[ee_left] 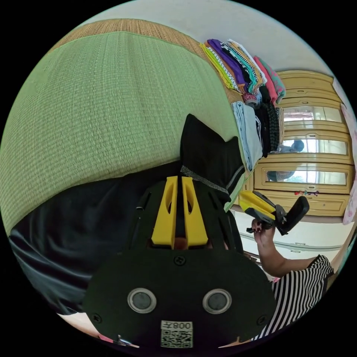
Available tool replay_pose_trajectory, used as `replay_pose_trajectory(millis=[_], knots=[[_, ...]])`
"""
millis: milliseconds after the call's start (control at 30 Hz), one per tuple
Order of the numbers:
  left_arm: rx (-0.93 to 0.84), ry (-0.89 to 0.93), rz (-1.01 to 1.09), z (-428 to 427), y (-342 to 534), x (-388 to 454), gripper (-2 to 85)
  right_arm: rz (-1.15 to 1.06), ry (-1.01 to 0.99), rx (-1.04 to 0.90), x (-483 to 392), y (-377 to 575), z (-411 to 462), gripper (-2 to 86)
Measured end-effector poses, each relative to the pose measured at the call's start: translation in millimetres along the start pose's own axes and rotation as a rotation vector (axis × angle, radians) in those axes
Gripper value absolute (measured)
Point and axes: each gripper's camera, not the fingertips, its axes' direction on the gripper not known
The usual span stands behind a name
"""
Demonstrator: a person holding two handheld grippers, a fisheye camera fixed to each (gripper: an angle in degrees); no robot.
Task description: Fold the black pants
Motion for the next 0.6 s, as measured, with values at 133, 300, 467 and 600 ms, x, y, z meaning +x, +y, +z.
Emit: replay_pose_trajectory(millis=[133,300,467,600], knots=[[0.035,0.091,0.029,1.3,-11.2,1.1,2.3,-0.171,0.061,0.007,-47.0,-15.0,17.7,9.4],[0.05,0.168,0.08,9.7,-28.6,9.8,2.1,-0.207,0.069,0.017,-70.3,-18.0,27.5,9.8],[0.033,0.204,0.129,24.3,-50.6,14.6,2.6,-0.116,0.09,0.086,-69.0,-3.0,12.3,5.2],[0.077,0.198,0.119,26.5,-64.0,6.0,3.7,-0.092,0.071,0.119,-65.7,12.7,-1.8,2.4]])
